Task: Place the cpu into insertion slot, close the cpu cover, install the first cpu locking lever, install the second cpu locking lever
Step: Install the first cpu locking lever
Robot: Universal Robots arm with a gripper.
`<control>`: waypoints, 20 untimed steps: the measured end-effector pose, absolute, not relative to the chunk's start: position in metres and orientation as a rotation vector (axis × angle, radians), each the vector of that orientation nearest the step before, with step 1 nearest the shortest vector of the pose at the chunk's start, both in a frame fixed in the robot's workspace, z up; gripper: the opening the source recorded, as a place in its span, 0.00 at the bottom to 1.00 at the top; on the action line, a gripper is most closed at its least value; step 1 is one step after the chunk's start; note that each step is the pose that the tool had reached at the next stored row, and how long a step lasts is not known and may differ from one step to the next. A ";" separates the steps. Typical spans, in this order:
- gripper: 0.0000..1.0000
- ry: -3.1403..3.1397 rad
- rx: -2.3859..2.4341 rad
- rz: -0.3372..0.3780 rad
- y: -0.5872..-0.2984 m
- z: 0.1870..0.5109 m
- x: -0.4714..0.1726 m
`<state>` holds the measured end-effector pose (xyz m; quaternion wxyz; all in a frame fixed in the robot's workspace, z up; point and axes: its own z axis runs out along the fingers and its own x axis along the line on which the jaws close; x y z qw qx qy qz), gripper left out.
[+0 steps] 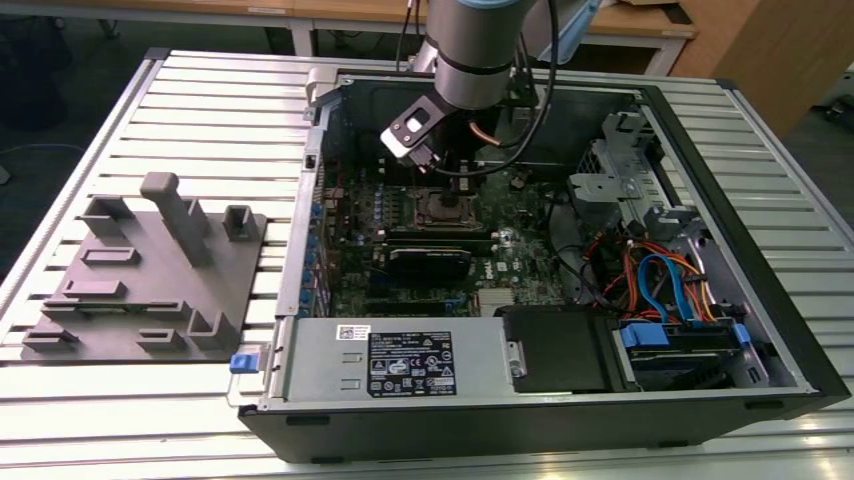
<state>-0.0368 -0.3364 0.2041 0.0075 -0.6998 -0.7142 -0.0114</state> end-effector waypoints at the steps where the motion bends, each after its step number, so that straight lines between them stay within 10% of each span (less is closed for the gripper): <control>1: 0.10 -2.233 -2.188 -0.036 -0.336 0.205 -0.037; 20: 0.10 -2.233 -2.188 -0.036 -0.336 0.222 -0.037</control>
